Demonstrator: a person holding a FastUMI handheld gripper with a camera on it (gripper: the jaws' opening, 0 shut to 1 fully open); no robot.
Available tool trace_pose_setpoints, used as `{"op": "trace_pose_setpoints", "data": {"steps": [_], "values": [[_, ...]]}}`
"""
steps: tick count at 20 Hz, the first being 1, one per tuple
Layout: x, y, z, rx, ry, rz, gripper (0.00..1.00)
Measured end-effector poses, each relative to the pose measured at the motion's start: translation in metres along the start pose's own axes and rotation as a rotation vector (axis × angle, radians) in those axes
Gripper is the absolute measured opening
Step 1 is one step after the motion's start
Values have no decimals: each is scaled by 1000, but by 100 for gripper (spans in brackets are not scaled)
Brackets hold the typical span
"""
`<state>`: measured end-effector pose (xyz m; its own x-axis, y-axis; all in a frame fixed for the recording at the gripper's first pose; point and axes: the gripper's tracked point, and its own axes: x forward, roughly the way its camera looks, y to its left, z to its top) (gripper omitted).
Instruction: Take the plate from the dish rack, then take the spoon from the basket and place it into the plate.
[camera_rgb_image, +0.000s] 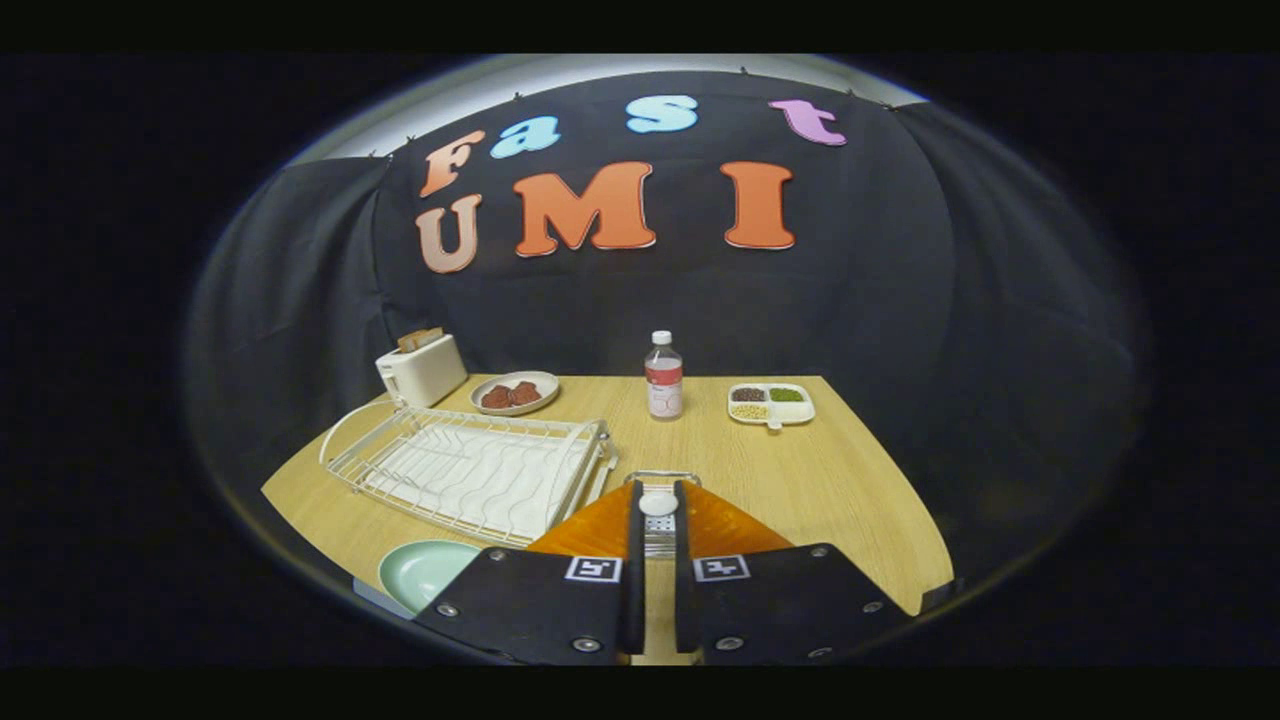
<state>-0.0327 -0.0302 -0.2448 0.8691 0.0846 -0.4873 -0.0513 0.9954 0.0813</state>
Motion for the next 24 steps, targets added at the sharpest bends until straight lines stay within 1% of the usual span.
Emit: {"op": "trace_pose_setpoints", "data": {"steps": [4,7,12,15,17,24], "values": [[-23,11,8,11,5,39,12],[-37,22,5,10,14,65,12],[-52,46,-18,8,62,104,12],[-56,69,-26,12,86,152,12],[-56,86,-35,-7,110,189,12],[-41,146,-64,-52,190,293,12]]}}
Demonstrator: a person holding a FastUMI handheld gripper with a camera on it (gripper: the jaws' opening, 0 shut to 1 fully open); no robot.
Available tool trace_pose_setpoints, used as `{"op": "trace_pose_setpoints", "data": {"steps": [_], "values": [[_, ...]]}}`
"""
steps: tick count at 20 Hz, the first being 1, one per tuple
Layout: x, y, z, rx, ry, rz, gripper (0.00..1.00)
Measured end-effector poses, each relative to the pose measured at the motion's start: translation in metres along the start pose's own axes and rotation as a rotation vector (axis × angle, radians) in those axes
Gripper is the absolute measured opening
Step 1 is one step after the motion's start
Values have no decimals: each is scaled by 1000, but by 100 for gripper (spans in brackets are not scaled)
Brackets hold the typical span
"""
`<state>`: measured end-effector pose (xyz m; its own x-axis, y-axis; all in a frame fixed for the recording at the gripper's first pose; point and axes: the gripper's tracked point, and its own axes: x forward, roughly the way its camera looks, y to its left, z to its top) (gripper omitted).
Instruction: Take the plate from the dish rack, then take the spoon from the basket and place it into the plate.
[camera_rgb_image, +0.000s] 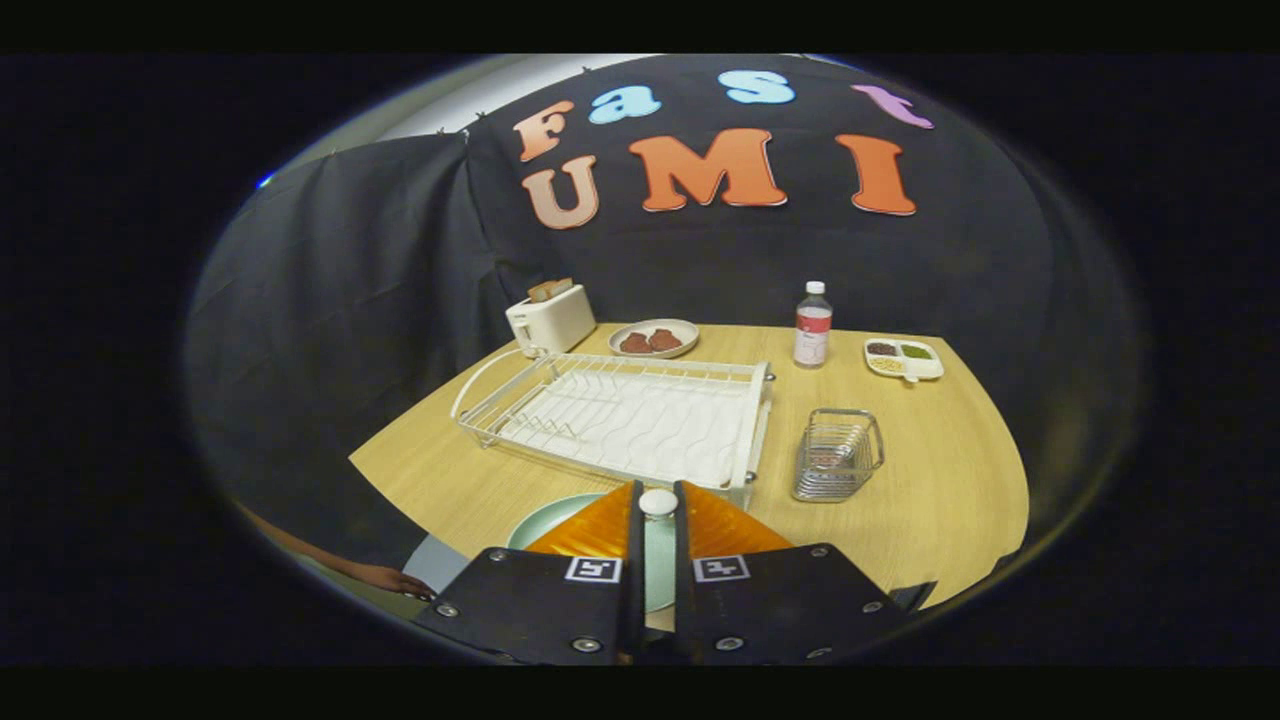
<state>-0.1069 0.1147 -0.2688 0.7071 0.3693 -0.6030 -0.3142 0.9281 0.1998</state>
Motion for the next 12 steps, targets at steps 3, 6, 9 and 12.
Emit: {"op": "trace_pose_setpoints", "data": {"steps": [3,6,9,12], "values": [[18,18,-7,-15,31,36,12],[33,36,-12,-18,55,79,12],[45,45,-20,-31,76,96,12],[49,45,-21,-18,60,93,12]]}}
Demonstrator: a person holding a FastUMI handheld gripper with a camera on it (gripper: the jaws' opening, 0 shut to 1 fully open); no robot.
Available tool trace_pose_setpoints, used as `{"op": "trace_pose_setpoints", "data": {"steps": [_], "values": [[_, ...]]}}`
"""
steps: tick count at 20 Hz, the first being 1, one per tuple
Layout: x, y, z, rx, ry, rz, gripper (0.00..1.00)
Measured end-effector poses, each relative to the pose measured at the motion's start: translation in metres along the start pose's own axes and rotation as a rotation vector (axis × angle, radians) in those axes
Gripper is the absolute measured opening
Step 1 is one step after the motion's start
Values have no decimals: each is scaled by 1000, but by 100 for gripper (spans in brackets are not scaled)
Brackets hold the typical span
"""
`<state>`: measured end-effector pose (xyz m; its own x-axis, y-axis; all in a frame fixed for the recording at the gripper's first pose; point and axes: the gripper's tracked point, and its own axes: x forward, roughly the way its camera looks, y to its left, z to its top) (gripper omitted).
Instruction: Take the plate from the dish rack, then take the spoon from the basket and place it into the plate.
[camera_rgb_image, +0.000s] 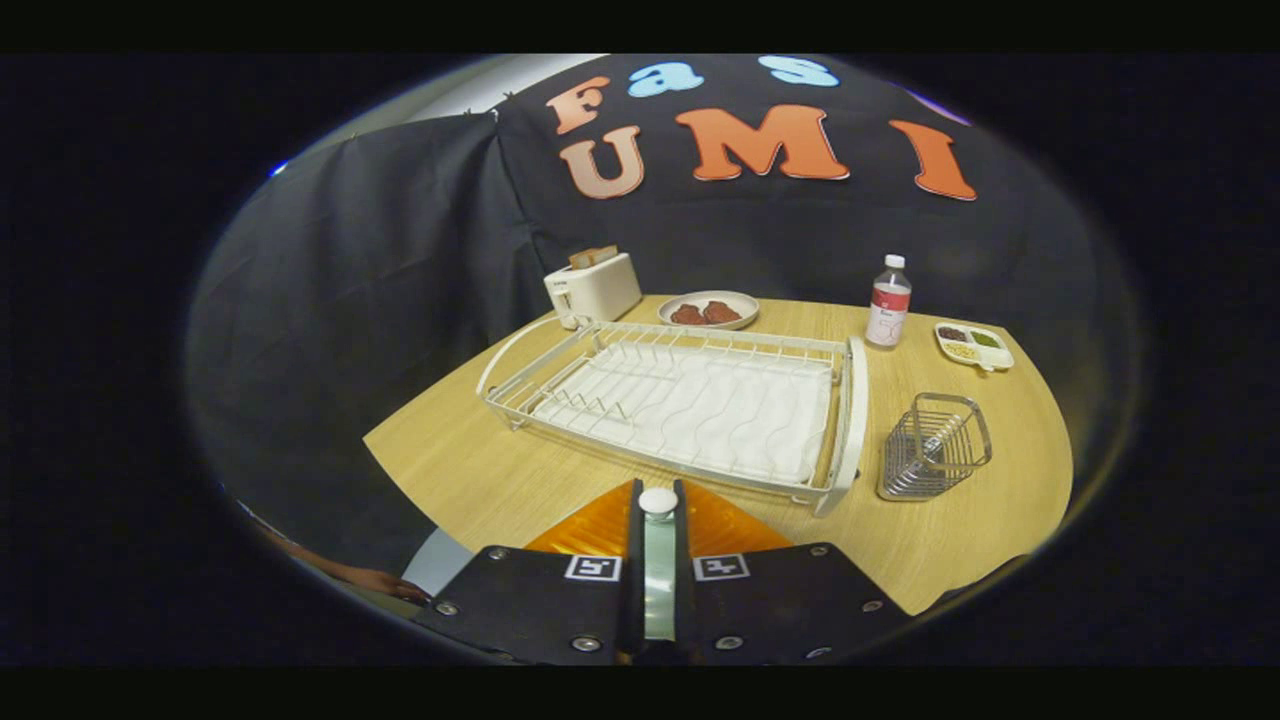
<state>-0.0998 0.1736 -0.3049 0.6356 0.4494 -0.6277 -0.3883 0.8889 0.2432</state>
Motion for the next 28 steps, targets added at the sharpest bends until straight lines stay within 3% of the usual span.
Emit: {"op": "trace_pose_setpoints", "data": {"steps": [5,15,21,24,28], "values": [[-1,-5,-11,13,18,21,12],[-7,-24,-91,52,202,2,14],[-3,-33,-118,42,275,-29,21],[-10,-38,-108,70,252,-40,27],[-25,-49,-60,98,134,-69,37]]}}
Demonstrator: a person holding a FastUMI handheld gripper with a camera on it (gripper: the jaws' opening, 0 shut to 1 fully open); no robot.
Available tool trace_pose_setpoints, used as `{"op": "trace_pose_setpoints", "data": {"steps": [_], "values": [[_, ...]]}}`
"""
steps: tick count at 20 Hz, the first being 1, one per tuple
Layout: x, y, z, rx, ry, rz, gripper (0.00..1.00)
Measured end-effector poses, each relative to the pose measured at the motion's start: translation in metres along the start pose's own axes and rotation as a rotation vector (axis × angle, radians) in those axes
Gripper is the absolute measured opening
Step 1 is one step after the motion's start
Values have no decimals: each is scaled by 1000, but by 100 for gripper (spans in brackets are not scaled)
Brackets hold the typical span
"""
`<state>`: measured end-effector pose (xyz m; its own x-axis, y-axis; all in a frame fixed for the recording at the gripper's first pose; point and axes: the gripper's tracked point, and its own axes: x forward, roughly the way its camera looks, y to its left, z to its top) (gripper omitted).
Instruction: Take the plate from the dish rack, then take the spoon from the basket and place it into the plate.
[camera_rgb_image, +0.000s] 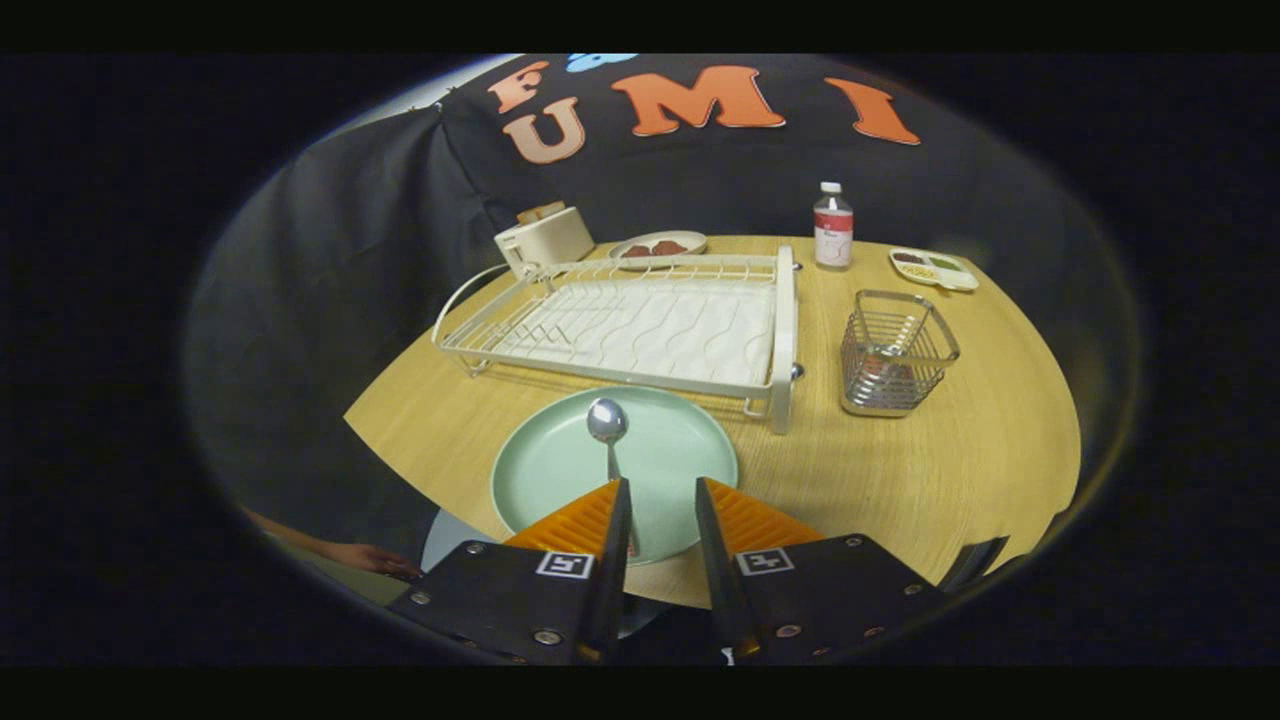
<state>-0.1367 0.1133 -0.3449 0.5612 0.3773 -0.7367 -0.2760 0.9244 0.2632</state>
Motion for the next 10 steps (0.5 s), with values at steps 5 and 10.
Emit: {"op": "trace_pose_setpoints", "data": {"steps": [5,10], "values": [[-44,-11,82,-9,-198,-41,53],[-100,-19,169,-10,-431,-78,70]]}}
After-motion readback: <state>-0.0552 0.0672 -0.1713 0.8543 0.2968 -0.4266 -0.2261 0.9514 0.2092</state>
